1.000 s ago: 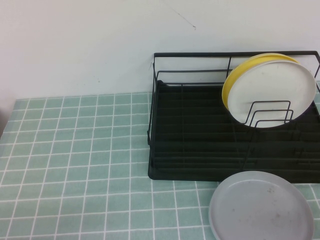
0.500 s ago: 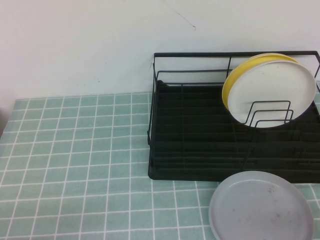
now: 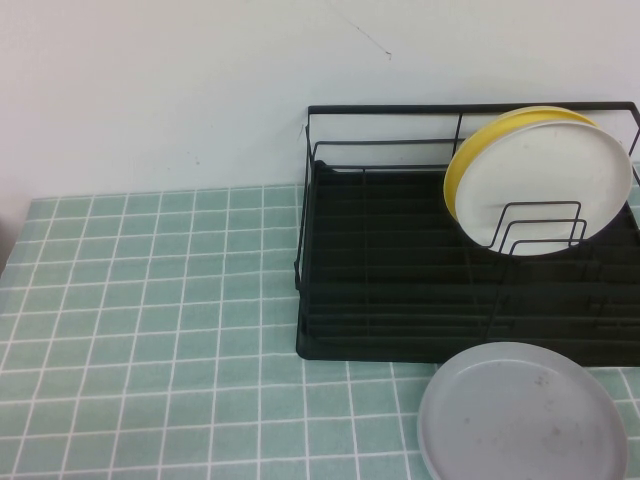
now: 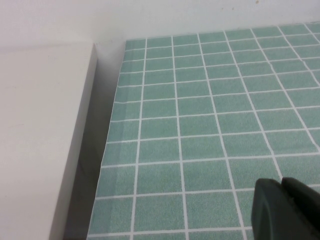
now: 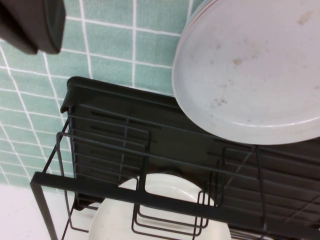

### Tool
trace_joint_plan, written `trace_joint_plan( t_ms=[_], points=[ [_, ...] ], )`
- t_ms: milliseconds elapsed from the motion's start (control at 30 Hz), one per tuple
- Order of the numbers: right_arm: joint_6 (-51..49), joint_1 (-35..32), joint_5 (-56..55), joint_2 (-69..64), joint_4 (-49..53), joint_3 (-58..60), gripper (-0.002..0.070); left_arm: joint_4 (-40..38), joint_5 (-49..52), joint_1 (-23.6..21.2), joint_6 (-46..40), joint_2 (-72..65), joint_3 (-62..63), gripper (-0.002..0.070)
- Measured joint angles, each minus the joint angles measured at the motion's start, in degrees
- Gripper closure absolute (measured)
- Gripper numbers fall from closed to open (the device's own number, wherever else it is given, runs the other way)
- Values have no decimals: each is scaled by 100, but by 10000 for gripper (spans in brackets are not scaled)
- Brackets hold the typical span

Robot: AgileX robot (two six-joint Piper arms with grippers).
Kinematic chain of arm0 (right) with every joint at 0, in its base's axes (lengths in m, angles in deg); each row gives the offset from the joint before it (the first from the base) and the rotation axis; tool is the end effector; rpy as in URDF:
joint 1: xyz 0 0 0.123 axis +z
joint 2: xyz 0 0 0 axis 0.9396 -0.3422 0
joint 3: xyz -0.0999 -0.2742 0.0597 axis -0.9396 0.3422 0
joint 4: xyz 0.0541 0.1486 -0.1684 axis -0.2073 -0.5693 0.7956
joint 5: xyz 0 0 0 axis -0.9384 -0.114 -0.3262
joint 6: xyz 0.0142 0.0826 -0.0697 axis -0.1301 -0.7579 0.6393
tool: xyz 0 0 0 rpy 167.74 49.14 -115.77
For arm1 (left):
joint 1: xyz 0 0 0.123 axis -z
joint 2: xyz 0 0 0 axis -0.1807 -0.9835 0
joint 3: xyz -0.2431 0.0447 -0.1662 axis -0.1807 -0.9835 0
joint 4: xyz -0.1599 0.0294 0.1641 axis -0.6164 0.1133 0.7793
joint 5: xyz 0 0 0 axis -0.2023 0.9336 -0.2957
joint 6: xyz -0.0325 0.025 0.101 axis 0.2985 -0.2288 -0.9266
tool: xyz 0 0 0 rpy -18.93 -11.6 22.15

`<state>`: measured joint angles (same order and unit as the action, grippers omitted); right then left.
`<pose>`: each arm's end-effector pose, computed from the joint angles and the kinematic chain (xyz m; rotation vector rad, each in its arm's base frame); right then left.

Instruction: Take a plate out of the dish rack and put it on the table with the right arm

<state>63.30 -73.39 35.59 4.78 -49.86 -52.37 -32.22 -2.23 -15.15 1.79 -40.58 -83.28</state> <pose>0.0365 0.0094 0.1706 -0.2050 1.8297 -0.0855 0.0368 0.0006 0.1747 -0.0554 1.8151 0.0402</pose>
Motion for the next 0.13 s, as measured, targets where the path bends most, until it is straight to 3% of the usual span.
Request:
trace_joint_plan(
  t_ms=[133],
  points=[
    [0,0,0,0,0,0,678,0,0,0,0,0,0,678]
  ],
)
